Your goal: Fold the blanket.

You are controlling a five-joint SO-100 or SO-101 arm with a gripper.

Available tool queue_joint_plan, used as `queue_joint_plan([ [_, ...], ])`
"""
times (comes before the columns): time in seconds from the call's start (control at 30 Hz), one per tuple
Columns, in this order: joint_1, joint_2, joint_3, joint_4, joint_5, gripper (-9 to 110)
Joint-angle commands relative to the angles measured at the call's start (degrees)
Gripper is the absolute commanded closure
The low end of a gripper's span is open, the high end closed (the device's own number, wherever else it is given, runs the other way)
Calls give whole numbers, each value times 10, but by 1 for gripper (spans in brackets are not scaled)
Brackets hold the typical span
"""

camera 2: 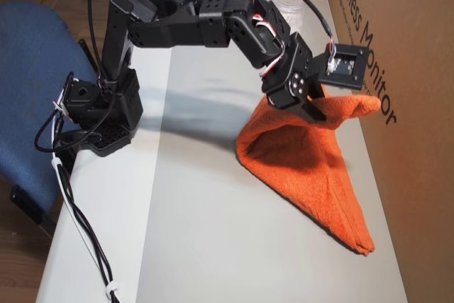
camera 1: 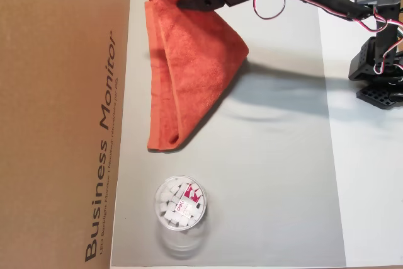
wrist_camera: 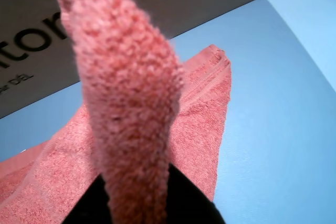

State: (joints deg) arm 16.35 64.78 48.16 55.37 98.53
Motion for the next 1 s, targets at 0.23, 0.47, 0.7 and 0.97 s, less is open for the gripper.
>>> queue_joint_plan([
  [0.23,42,-69,-84,-47,4,102],
  [0.47,55,-127,-93,-133,-4,102],
  [0.7,83,-182,-93,-174,-4,102],
  [0.97,109,-245,-93,-225,-5,102],
])
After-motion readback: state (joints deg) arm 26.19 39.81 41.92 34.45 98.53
